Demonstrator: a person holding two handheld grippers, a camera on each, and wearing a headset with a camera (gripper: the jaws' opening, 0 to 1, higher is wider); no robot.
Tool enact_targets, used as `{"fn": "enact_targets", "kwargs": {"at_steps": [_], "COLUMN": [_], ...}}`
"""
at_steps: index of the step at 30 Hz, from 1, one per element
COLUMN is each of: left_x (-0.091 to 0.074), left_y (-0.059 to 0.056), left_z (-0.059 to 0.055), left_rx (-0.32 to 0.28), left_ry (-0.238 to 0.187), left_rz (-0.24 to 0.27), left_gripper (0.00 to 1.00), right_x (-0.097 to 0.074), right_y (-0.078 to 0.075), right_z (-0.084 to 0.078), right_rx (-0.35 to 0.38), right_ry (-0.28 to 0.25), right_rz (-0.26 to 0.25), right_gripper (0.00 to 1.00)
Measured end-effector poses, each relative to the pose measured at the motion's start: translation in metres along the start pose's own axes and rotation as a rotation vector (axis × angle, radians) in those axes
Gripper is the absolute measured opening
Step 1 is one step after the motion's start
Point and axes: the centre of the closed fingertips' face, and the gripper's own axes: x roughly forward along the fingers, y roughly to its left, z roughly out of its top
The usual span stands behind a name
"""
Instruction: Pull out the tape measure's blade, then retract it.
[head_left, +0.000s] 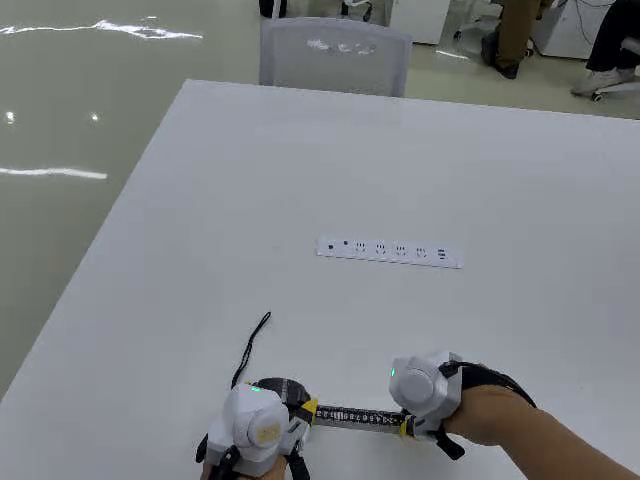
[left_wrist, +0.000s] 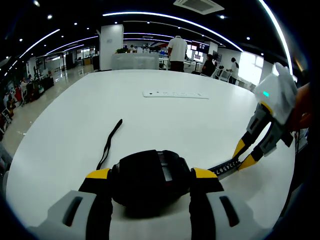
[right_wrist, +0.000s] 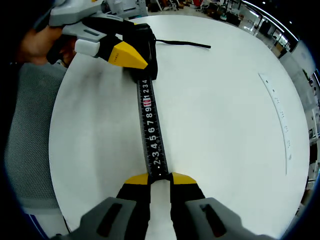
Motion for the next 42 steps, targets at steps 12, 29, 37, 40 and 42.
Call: {"fn": "enact_targets", "kwargs": {"at_steps": [12,29,37,40,42], "left_x": [-0.002,0.001,0.000,0.001,0.001], "left_y": [-0.001,0.000,-0.001,-0.001,0.000], "left_z": [0.001,-0.001,0.000,-0.001,-0.001], "left_rx": [0.000,0.003,0.005,0.005,0.005], "left_ry": [-0.008,-0.006,-0.009,-0.011,-0.011], "left_rz": [-0.015,-0.012,-0.012,-0.013,-0.013], "left_gripper": [0.58,0.58,0.58,0.58,0.58], "right_x": [-0.001,0.002,0.005,0.004,0.004], "right_y": [0.002,0.004,0.004,0.005,0.006], "right_z": [0.007,0.013,0.016,0.018,0.020], "right_rx": [-0.004,-0.006,-0.006,-0.007,-0.010], "right_ry": [-0.007,-0.013,-0.018,-0.019,-0.020], "right_rz": [0.008,0.004,0.003,0.001,0.000], "right_gripper": [0.13,0.13,0.14,0.13,0.13]}}
